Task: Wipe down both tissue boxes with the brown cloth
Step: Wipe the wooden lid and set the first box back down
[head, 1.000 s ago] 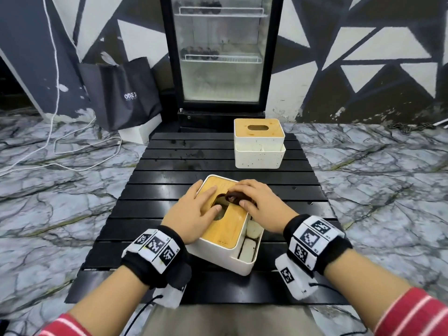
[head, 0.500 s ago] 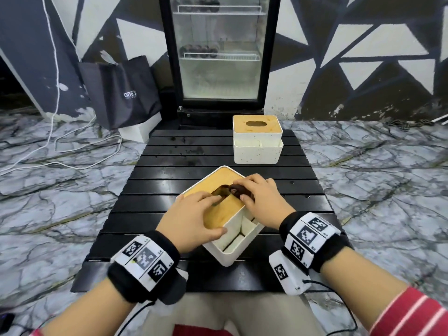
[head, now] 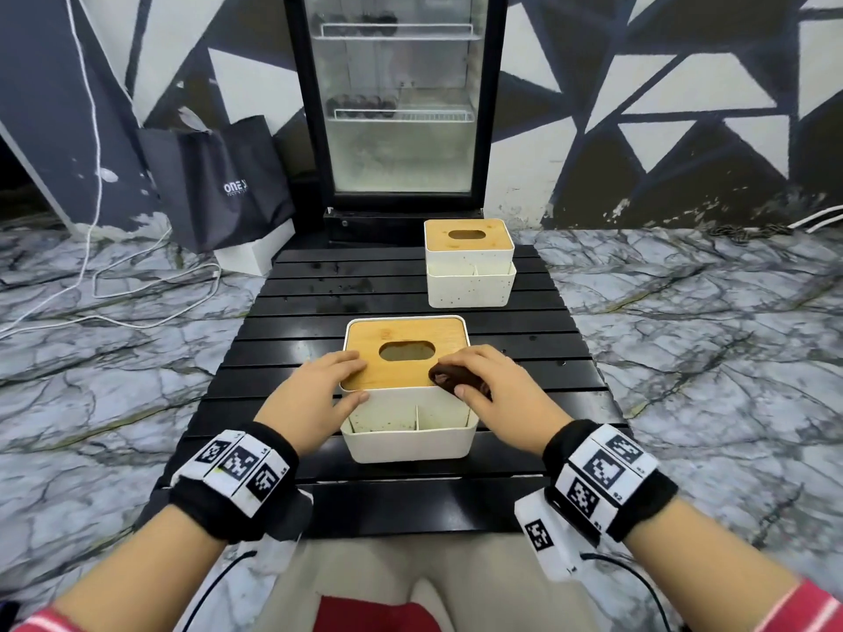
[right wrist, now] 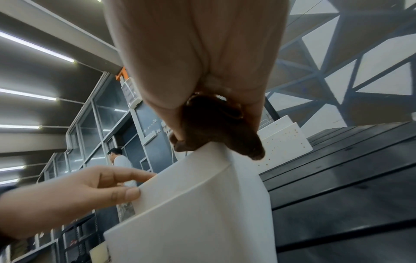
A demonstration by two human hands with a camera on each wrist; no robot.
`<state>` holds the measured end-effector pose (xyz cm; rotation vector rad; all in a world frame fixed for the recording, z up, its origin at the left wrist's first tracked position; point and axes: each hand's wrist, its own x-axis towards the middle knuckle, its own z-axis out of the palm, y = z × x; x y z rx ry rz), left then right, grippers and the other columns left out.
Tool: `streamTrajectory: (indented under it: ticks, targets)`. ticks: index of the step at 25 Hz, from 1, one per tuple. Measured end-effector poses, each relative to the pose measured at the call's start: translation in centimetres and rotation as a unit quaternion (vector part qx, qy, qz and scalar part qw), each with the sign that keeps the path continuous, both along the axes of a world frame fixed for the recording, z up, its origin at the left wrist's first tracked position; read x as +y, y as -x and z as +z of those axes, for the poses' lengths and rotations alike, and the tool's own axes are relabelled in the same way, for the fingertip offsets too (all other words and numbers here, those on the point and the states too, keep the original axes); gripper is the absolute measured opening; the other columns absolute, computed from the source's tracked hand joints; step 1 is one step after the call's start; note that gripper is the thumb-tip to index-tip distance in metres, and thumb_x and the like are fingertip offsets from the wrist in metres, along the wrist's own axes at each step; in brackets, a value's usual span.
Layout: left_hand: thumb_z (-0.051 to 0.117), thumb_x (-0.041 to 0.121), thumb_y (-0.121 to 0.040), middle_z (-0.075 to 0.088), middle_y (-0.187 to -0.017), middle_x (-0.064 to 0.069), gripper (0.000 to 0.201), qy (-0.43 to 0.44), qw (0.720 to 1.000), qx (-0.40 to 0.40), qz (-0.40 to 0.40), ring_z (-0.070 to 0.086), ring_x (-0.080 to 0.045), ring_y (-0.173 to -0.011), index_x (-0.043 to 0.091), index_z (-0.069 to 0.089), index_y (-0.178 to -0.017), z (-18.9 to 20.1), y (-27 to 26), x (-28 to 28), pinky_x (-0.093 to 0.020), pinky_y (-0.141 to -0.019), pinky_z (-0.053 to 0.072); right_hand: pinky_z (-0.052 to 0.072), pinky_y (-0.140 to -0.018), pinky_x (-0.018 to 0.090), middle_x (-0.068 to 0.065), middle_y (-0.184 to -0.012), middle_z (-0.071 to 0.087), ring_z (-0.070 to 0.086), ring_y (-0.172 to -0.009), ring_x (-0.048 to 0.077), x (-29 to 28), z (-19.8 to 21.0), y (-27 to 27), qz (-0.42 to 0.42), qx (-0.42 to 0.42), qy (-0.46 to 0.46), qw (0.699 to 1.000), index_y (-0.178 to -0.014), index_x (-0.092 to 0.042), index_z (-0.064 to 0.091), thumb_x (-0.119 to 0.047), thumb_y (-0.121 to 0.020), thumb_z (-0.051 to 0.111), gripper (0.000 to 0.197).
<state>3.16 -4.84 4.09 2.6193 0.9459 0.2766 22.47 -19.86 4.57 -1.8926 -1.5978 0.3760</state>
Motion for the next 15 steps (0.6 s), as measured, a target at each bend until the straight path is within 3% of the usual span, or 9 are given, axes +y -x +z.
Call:
streamTrajectory:
  ticks: [3, 6, 12, 15]
  targets:
    - [0.053, 0.037, -0.092, 0.032, -0.151, 0.012, 0.051, 0.02, 1.0, -0.003, -0.005, 0.037, -0.013, -0.135, 0.025, 0.041, -0.141, -0.2, 0.4, -0.2, -0.033, -0.112, 0.031, 0.033, -0.078, 0.002, -0.01, -0.107, 0.056, 0.052, -0.097, 0.001, -2.1, 0.2, -1.6, -0.047, 0.065, -0.054, 0.995, -0.108, -0.03, 0.058, -0.01, -0.084, 0.058, 0.031]
    - [0.053, 0.038, -0.092, 0.024, -0.154, 0.01, 0.059, 0.018, 1.0, 0.003, -0.021, 0.031, -0.011, -0.138, 0.023, 0.032, -0.146, -0.5, 0.8, -0.6, -0.028, -0.113, 0.027, 0.034, -0.072, 0.003, -0.006, -0.101, 0.058, 0.054, -0.092, 0.007, -3.9, -1.1, -3.2, -0.084, 0.047, -0.011, 0.995, -0.103, -0.027, 0.059, -0.009, -0.082, 0.06, 0.027]
    - [0.055, 0.045, -0.089, 0.01, -0.158, 0.008, 0.073, 0.032, 0.999, -0.001, -0.027, 0.025, -0.015, -0.141, 0.02, 0.02, -0.149, -1.2, 0.8, -1.4, -0.029, -0.115, 0.021, 0.037, -0.095, 0.027, 0.004, -0.115, 0.056, 0.052, -0.108, 0.022, -4.3, -4.8, -4.6, -0.047, -0.081, 0.152, 0.984, -0.113, -0.018, 0.057, -0.012, -0.083, 0.057, 0.03]
    - [0.047, 0.074, -0.071, 0.002, -0.158, 0.011, 0.1, 0.057, 0.998, 0.007, -0.033, 0.024, -0.014, -0.141, 0.023, 0.013, -0.15, -1.4, 1.0, -1.5, -0.027, -0.113, 0.022, 0.037, -0.094, 0.027, 0.003, -0.117, 0.058, 0.053, -0.108, 0.024, -4.2, -5.3, -4.6, -0.047, -0.091, 0.178, 0.979, -0.114, -0.019, 0.058, -0.013, -0.082, 0.057, 0.032]
